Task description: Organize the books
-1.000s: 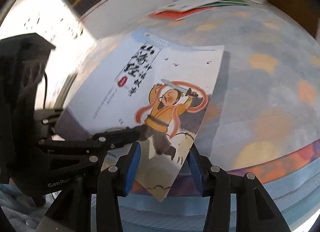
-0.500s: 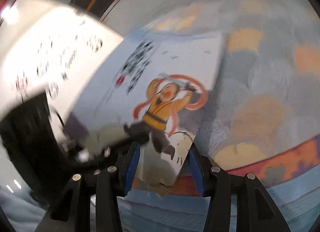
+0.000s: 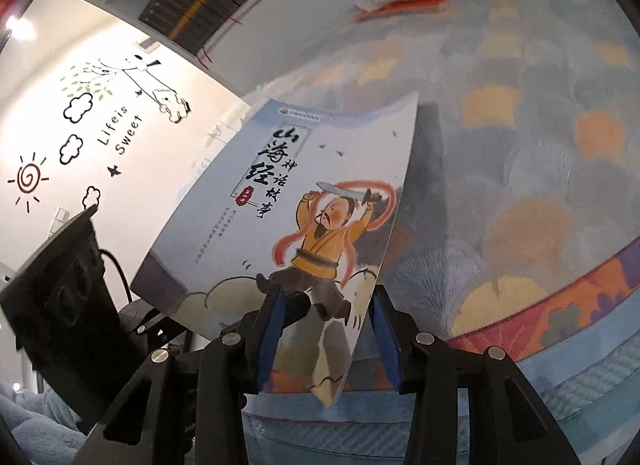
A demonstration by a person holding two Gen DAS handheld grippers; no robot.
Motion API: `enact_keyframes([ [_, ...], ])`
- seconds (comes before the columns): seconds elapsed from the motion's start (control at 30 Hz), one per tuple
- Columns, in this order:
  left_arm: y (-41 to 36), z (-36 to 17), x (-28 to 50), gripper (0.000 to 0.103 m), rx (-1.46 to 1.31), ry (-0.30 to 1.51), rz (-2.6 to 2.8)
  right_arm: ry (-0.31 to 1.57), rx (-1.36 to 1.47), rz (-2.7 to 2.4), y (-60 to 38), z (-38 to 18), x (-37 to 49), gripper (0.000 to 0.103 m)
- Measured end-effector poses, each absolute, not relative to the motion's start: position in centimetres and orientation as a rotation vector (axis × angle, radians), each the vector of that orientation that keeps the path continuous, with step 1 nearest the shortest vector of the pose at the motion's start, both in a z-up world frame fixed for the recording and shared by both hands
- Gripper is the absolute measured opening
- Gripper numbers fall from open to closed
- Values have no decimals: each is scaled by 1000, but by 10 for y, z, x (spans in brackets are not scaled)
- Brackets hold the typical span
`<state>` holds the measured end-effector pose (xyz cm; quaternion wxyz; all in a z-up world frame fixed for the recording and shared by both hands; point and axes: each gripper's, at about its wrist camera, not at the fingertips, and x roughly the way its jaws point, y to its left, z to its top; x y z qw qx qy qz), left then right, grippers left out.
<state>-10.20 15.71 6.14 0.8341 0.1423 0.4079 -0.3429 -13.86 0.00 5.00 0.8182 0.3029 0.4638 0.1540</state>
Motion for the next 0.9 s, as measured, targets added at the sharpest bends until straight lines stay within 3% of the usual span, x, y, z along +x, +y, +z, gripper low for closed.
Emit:
enact_keyframes([
  [0.9, 228, 124, -93, 26, 323, 623, -477, 799, 446, 537, 87, 112, -99, 41],
])
